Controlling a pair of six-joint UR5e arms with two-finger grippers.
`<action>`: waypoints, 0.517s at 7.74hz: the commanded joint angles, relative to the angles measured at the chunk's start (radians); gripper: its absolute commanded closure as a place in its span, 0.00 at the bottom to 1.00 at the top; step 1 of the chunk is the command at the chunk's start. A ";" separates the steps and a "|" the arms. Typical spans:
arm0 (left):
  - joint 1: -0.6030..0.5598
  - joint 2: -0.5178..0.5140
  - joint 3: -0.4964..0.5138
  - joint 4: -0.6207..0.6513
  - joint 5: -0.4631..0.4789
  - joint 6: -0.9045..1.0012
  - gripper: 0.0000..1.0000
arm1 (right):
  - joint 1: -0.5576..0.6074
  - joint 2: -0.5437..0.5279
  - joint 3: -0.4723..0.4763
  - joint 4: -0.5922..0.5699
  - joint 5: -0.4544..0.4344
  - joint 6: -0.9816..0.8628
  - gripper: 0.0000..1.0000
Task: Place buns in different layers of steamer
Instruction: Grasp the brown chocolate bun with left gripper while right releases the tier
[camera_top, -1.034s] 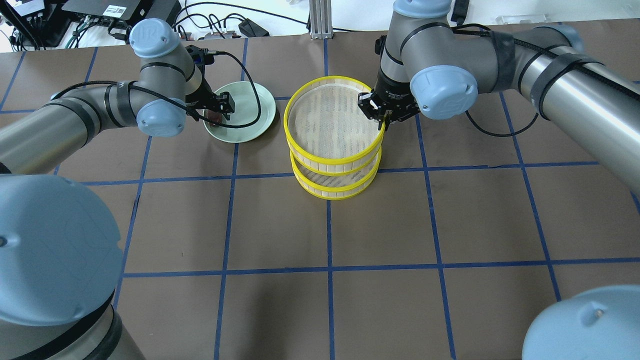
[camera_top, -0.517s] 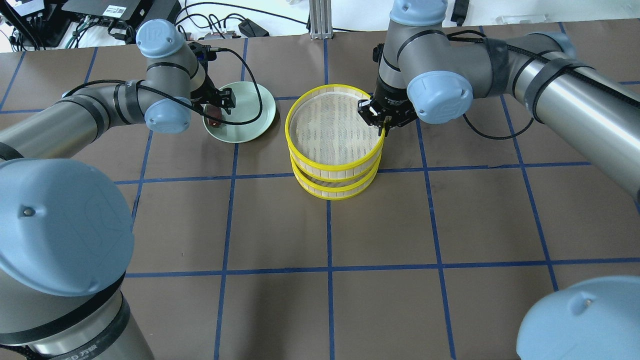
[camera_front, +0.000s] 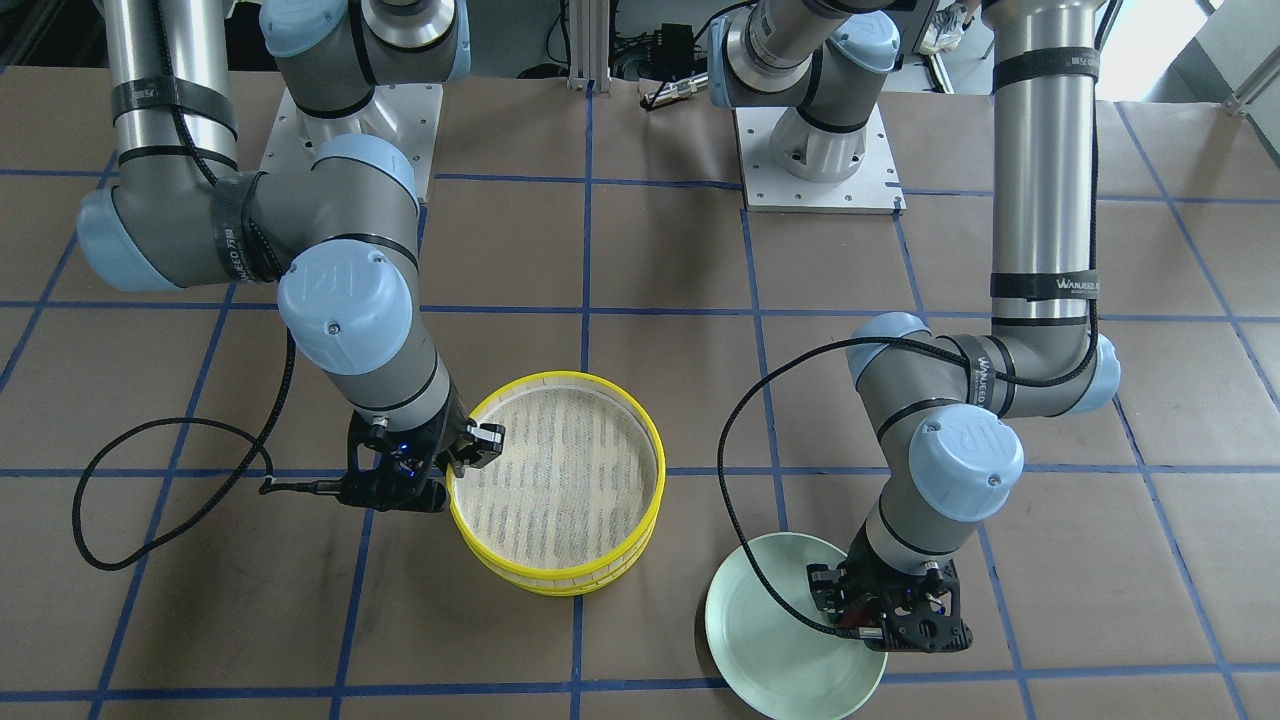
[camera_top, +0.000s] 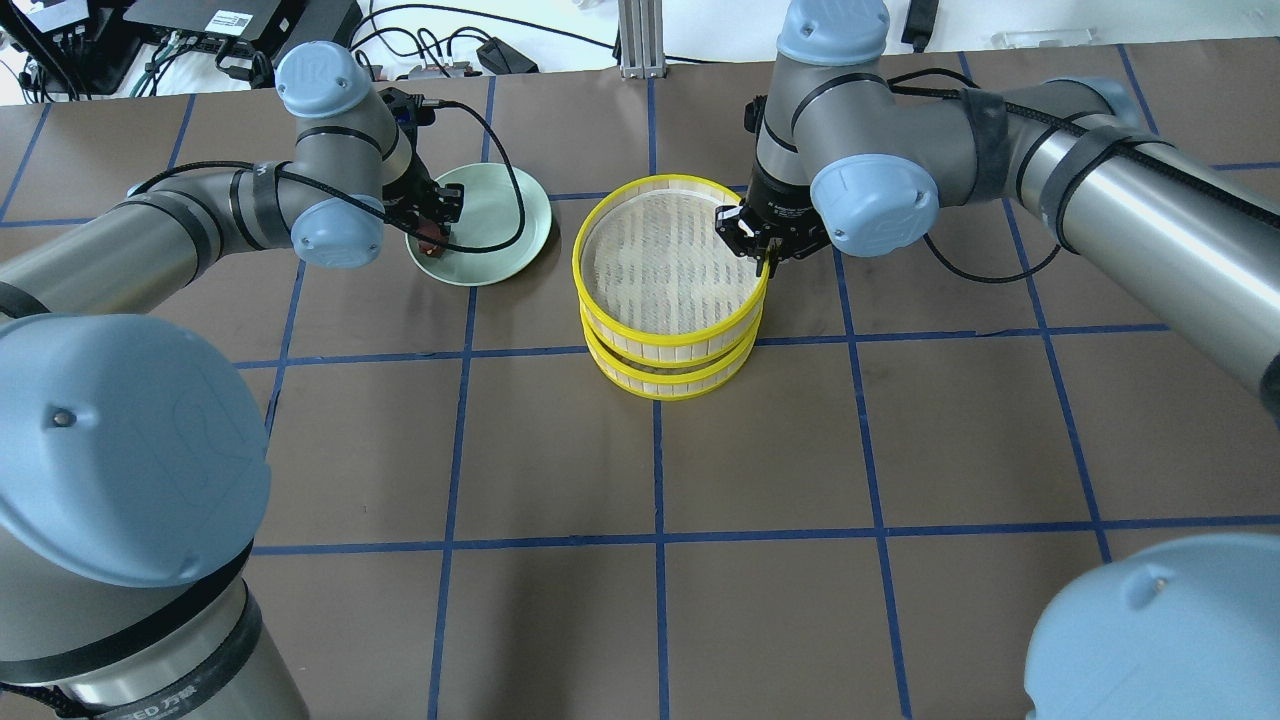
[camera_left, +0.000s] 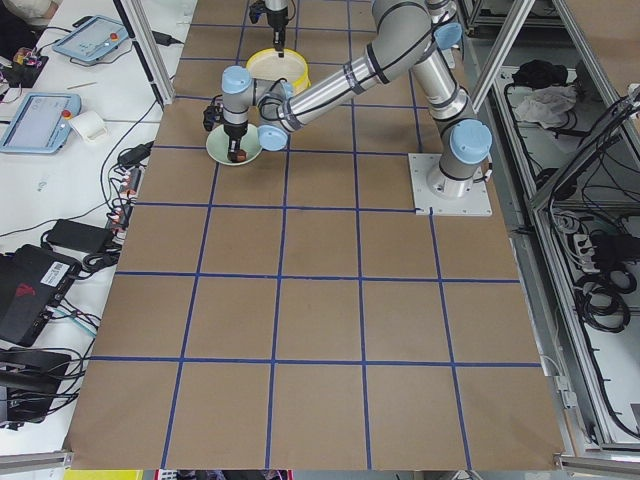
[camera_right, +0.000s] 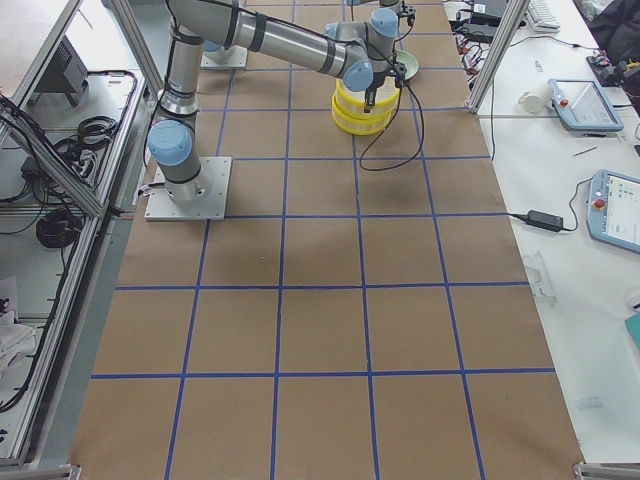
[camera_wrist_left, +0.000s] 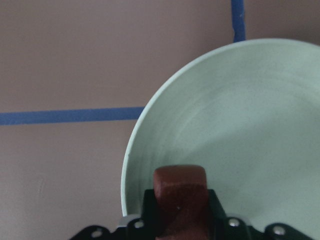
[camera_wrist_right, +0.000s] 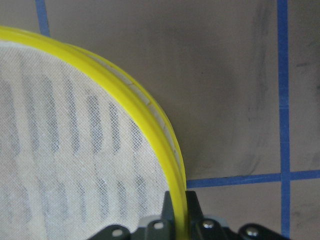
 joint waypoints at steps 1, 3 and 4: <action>0.000 0.013 0.001 -0.005 0.003 0.011 1.00 | 0.000 0.001 0.017 -0.013 0.005 0.001 1.00; -0.001 0.064 0.001 -0.075 0.006 0.000 1.00 | 0.000 0.001 0.023 -0.011 0.009 0.000 1.00; -0.001 0.113 0.001 -0.149 0.006 -0.004 1.00 | 0.000 0.001 0.023 -0.011 0.011 0.001 1.00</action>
